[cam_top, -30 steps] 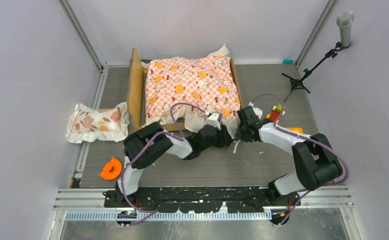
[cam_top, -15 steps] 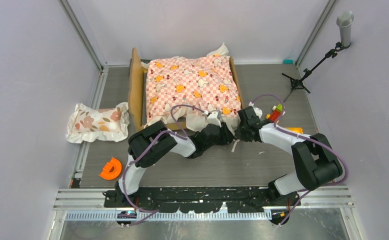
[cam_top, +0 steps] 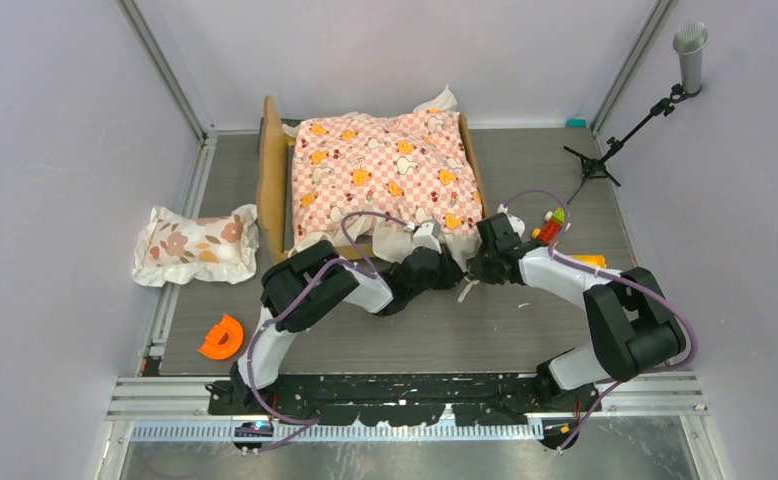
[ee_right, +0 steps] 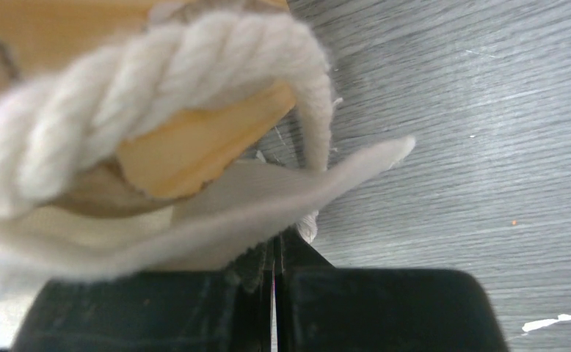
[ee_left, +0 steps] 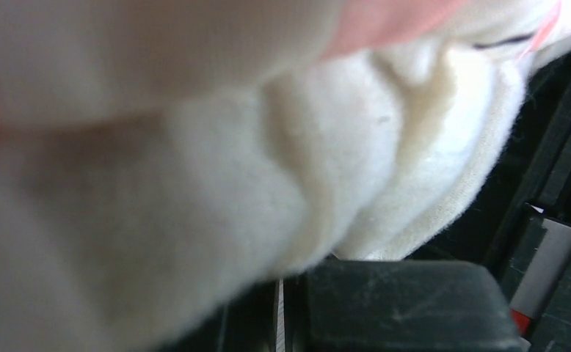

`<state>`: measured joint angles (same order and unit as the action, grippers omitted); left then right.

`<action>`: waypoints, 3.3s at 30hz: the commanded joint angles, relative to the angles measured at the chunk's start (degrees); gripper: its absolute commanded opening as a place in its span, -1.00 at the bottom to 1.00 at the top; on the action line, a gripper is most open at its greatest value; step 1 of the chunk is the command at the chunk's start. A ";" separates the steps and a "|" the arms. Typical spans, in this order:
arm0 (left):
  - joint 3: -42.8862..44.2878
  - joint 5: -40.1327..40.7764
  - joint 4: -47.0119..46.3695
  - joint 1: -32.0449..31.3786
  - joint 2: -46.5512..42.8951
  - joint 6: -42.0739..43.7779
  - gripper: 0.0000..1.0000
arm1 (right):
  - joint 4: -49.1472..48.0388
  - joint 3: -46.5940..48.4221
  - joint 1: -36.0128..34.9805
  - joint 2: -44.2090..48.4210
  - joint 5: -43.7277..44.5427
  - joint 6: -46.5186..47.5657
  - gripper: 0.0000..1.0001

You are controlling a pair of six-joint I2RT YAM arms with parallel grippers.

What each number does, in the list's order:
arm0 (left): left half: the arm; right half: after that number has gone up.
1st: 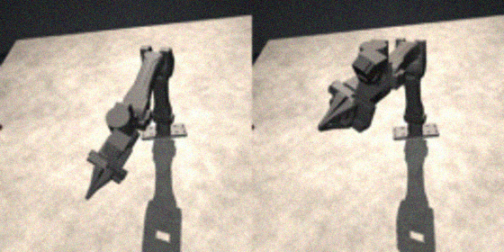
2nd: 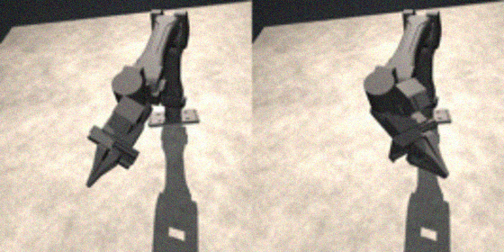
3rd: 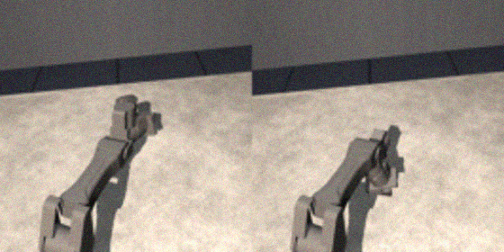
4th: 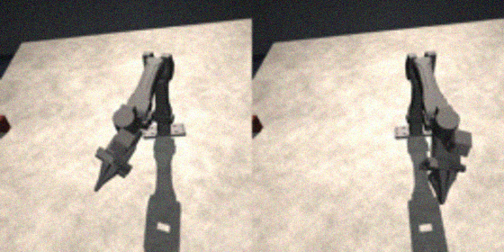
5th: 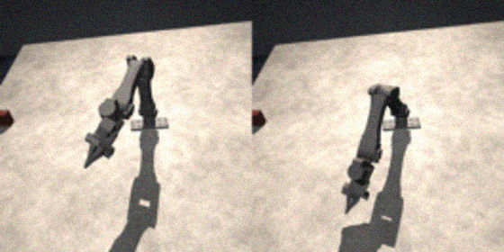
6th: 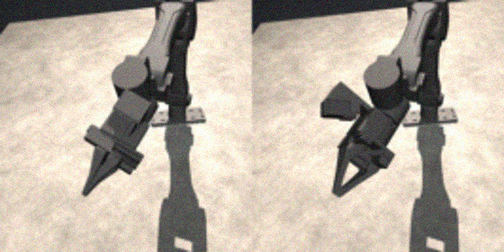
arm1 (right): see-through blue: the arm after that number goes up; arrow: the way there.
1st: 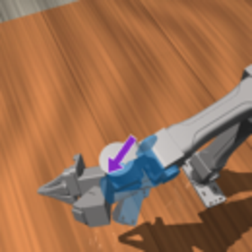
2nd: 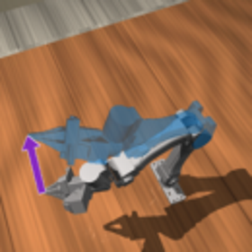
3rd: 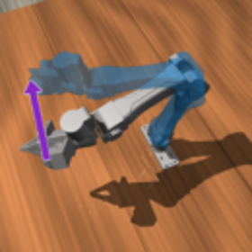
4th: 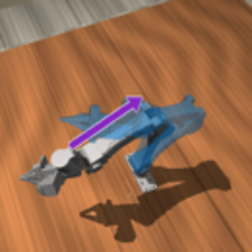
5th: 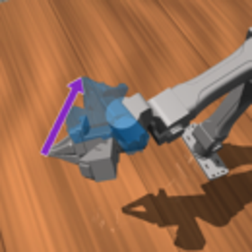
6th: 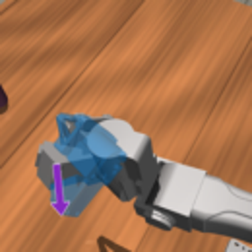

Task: Set up the pet bed
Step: Tie the ropes to the bed frame.

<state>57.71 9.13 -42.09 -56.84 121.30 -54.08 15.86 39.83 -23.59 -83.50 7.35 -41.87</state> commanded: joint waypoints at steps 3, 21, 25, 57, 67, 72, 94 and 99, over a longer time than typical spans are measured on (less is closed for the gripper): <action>-1.92 -0.81 0.83 0.64 1.58 -0.26 -1.00 | 3.11 2.53 0.30 6.26 0.19 1.71 -0.83; -1.56 -1.81 0.69 0.76 1.66 -0.67 -1.00 | 1.50 -7.84 1.33 19.08 5.37 -1.13 -0.04; -1.65 -2.00 0.69 0.77 1.59 -0.67 -1.00 | -4.42 -12.00 2.34 18.89 4.49 -1.94 0.00; -0.76 -3.21 1.30 0.94 1.84 -0.74 -1.00 | -27.50 -22.67 10.52 11.65 -9.28 -12.78 -0.16; -0.67 -3.49 1.47 1.03 2.00 -0.75 -1.00 | -30.71 -25.01 10.50 11.93 -10.48 -13.49 -0.20; -0.56 -3.85 1.44 1.12 2.20 -1.02 -1.00 | -32.20 -25.04 10.57 11.04 -11.25 -13.51 -0.28; -1.03 -5.96 0.82 1.21 -1.11 -0.64 -1.00 | -26.97 -21.46 10.55 12.90 -11.72 -9.56 -0.88; -0.77 -7.51 0.77 1.21 -2.47 -0.41 -1.00 | -24.56 -19.62 10.55 13.78 -12.17 -8.13 -0.91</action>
<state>56.97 3.88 -43.16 -55.94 121.27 -55.27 -11.88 17.50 -13.21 -71.40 -5.17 -52.53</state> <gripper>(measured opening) 0.010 0.060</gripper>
